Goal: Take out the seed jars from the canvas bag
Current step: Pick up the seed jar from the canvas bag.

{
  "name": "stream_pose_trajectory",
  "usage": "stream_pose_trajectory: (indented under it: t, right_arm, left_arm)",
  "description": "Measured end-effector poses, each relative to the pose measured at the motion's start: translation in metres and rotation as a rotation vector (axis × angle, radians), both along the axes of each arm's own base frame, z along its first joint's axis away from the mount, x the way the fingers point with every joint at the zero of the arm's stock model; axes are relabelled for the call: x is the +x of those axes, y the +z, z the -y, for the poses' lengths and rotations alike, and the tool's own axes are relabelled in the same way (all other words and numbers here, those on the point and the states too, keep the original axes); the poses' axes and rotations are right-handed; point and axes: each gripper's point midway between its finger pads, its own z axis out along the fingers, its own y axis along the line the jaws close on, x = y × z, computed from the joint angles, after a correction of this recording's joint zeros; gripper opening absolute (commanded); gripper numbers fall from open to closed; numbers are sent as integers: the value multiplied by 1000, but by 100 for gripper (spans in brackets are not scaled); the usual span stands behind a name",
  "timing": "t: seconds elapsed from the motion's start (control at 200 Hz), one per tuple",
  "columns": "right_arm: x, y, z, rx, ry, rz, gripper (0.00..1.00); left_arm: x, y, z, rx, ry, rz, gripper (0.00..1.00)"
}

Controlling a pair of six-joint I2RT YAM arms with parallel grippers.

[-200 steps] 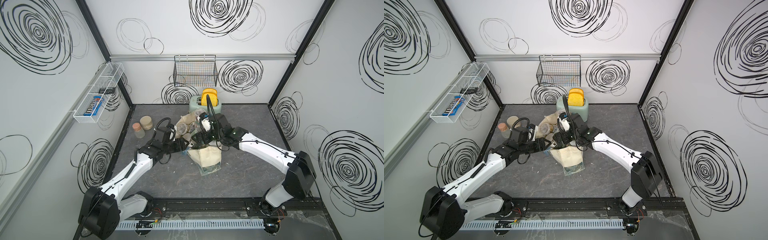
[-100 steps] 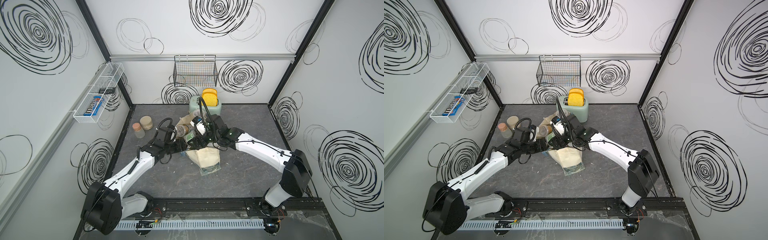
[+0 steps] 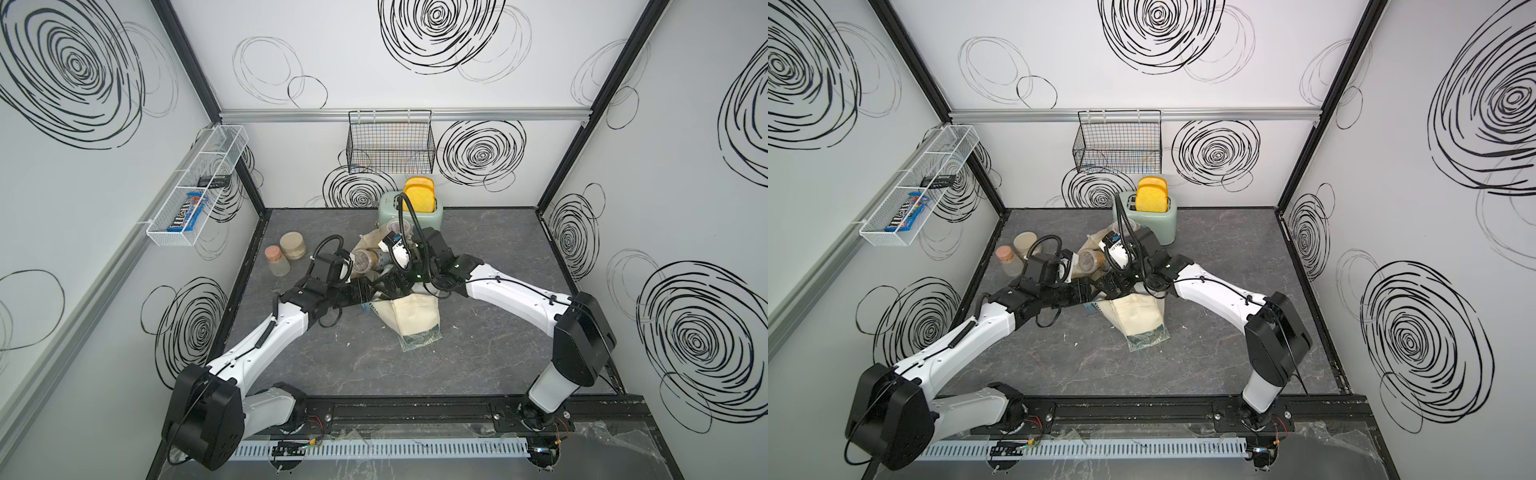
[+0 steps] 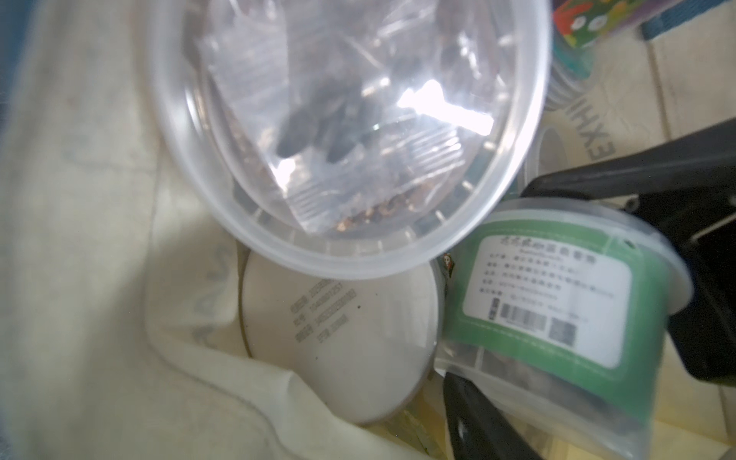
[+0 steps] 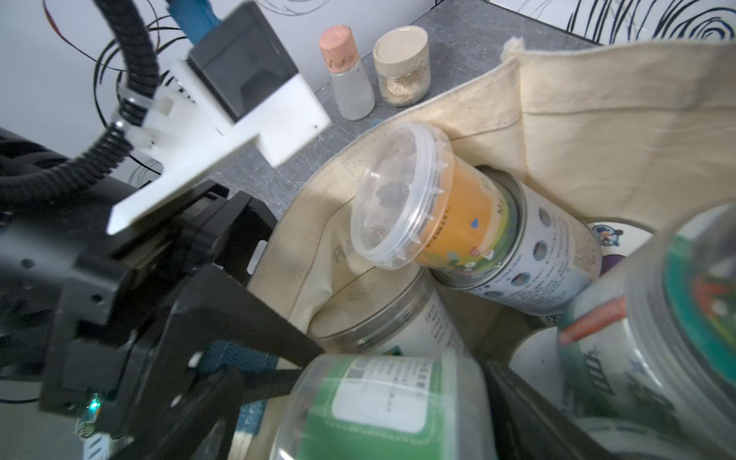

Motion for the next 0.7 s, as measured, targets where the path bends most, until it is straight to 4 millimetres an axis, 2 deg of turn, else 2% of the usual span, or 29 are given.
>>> stream_pose_trajectory:
  t: [0.155,0.39,0.615,0.7]
  right_arm:
    - [-6,3,6,-60,-60,63,97]
    - [-8,23,29,-92,-191,108,99]
    - [-13,-4,25,-168,-208,77,100]
    - [-10,-5,20,-184,-211,77,95]
  left_arm:
    - [-1,1,0,-6,-7,0,65]
    - [-2,8,2,-21,-15,18,65]
    - [-4,12,2,-30,-21,25,65]
    - [-6,15,2,-33,-23,31,65]
